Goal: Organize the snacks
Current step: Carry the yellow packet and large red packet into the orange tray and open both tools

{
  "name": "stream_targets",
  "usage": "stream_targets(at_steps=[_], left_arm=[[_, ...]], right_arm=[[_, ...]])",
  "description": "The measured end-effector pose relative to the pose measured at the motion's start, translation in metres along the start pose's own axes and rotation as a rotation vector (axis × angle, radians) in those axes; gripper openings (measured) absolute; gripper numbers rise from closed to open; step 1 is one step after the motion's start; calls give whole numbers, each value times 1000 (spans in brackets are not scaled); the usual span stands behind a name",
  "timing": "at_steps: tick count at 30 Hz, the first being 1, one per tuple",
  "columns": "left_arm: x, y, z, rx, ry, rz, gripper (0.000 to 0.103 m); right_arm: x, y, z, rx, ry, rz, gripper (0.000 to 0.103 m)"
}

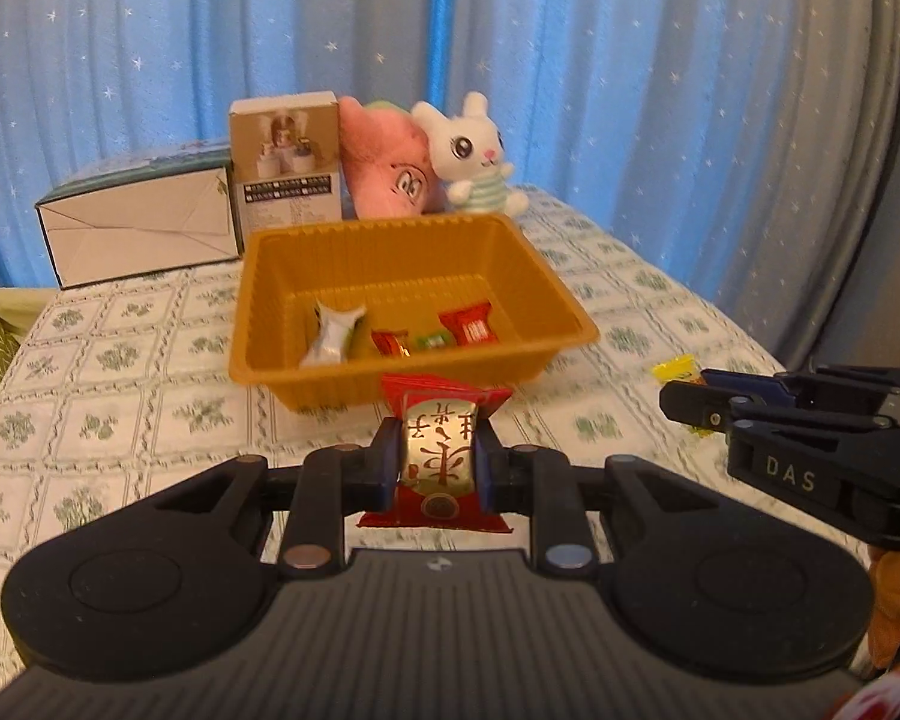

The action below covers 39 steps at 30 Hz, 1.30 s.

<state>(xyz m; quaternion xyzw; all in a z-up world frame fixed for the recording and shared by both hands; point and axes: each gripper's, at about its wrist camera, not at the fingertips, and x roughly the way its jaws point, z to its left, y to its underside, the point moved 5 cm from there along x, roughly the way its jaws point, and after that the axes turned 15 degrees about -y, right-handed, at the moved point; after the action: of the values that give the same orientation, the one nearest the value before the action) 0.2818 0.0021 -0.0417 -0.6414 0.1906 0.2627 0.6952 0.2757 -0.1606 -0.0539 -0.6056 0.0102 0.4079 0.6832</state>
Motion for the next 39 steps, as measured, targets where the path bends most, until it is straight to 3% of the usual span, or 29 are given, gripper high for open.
stream_targets(at_steps=[13, 24, 39], left_arm=[[65, -59, 26, -105, -7, -13, 22], [123, -70, 40, -197, 6, 57, 22], [153, -70, 37, -234, 31, 92, 23]], right_arm=[[63, -63, -23, 23, -39, -40, 21], [109, -79, -46, 70, -46, -17, 21], [140, -74, -63, 109, -52, 30, 21]])
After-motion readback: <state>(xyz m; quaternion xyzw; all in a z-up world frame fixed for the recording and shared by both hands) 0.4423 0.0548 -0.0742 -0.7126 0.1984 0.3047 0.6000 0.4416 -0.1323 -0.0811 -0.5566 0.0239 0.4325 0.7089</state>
